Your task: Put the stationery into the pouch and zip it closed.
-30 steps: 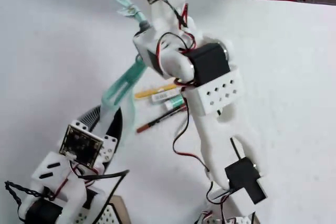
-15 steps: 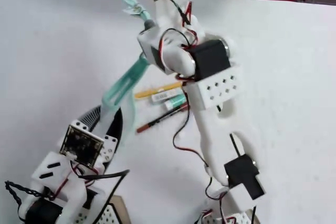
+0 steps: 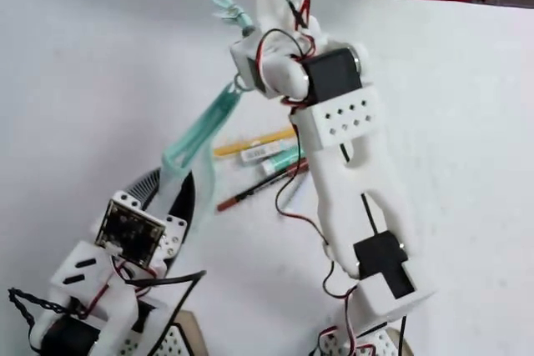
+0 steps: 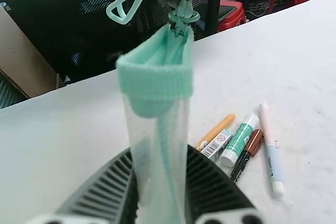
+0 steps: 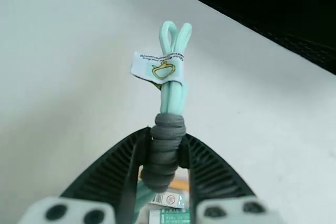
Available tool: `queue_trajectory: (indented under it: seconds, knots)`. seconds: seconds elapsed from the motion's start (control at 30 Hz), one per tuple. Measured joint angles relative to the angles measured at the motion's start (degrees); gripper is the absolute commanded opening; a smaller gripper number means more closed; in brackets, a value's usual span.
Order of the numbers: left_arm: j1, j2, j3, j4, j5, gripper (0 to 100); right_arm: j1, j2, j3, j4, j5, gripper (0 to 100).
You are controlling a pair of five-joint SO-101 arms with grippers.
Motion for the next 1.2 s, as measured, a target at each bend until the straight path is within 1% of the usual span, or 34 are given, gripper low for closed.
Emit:
queue_trajectory:
  seconds: [0.13,0.53,0.6,0.7,0.73,0.77,0.93,1.2]
  knots:
    - [0.0,0.0,0.0,0.0,0.0,2,1.14,0.0,0.0,-0.62,0.0,1.8]
    - [0.0,0.0,0.0,0.0,0.0,3,1.23,2.2,0.0,-0.62,0.0,2.0]
    - [0.0,0.0,0.0,0.0,0.0,8,1.32,2.2,0.0,-0.62,0.0,2.0]
    - [0.0,0.0,0.0,0.0,0.0,22,1.32,2.11,0.0,-0.62,0.0,1.9]
    - [0.0,0.0,0.0,-0.09,0.0,25,1.14,2.11,0.0,-0.62,0.0,1.9]
    - [0.0,0.0,-0.09,-0.09,0.0,26,0.79,1.93,0.0,-0.26,0.0,1.9]
    - [-1.85,0.26,0.26,0.53,-0.18,23,-1.93,0.7,0.0,2.55,0.0,1.9]
    - [-2.46,0.09,0.26,-0.79,-0.18,23,-8.62,0.62,0.0,5.45,0.0,1.8]
